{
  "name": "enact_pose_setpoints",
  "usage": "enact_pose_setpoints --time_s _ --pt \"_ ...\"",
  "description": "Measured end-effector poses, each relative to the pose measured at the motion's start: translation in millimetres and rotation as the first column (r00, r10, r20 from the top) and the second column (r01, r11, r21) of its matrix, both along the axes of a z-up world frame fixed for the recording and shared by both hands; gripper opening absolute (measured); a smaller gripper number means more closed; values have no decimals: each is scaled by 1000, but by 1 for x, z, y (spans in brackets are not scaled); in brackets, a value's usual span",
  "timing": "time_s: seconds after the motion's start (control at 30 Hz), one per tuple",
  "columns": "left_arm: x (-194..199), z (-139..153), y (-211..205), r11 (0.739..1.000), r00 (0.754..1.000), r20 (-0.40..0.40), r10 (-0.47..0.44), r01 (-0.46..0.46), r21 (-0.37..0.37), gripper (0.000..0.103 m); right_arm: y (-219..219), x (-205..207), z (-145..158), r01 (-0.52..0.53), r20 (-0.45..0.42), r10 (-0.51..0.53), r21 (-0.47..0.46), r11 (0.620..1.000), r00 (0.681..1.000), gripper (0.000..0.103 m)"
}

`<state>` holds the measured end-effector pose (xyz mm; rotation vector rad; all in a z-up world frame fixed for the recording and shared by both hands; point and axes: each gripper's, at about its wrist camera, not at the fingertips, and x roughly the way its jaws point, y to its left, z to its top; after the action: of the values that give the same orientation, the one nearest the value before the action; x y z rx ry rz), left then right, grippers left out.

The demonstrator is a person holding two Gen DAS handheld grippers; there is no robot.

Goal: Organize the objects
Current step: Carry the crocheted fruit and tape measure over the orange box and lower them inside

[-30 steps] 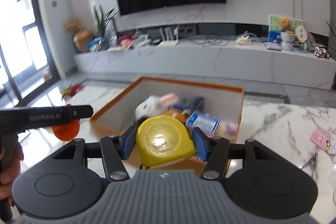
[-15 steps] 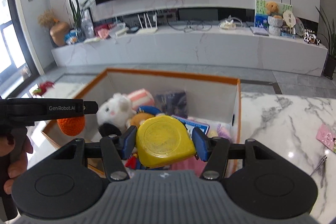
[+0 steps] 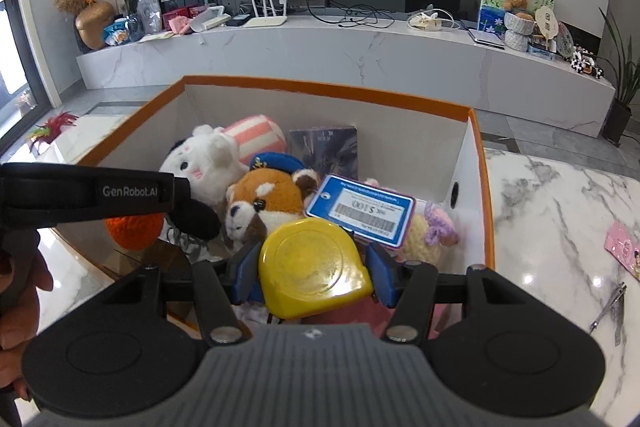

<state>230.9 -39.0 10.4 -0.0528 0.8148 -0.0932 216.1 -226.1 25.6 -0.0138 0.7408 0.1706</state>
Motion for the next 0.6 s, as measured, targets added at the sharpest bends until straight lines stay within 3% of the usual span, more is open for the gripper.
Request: enact_pose_setpoints --time_s 0.6 --pt "-1 -10 -13 999 999 -31 -23 24 34 48 -2 6 -7 34 -14 -34 1 999 999 60"
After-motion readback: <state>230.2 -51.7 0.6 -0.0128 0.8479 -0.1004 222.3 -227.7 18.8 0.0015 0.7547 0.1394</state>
